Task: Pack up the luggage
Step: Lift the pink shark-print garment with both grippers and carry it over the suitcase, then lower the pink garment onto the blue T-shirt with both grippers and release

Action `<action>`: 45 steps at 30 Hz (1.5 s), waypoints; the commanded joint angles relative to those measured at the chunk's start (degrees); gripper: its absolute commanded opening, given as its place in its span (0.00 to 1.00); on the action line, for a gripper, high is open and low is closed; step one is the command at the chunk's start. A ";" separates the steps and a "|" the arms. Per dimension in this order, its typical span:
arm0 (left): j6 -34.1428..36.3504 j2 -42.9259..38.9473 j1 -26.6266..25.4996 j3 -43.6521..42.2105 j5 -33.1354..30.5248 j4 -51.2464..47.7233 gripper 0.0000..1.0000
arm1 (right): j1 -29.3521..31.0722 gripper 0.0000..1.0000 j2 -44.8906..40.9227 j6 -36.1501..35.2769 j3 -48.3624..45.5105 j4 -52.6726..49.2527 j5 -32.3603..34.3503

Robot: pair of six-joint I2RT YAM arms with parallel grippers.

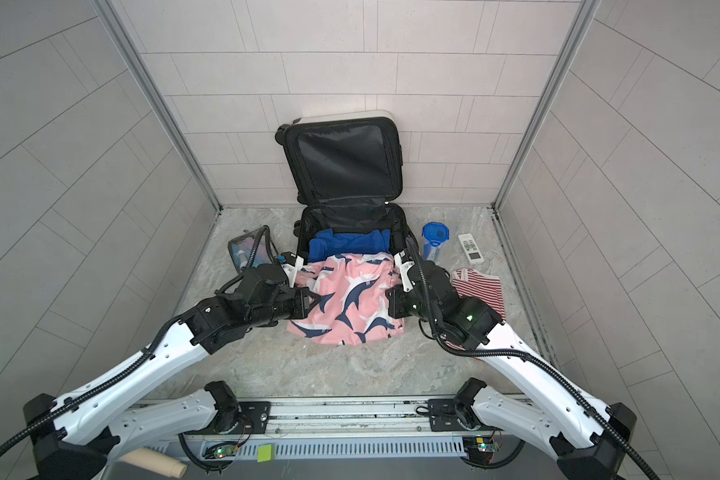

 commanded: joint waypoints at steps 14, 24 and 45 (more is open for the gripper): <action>18.36 22.34 4.93 32.57 -5.07 -6.11 0.00 | -11.02 0.00 18.36 -5.85 21.03 3.25 -2.86; 21.01 33.90 13.33 40.81 2.40 -4.55 0.00 | -16.39 0.00 31.38 -6.04 31.73 4.65 -6.58; 22.51 49.79 21.13 39.84 7.28 1.08 0.00 | -21.03 0.00 52.75 -9.10 41.49 -1.26 -9.77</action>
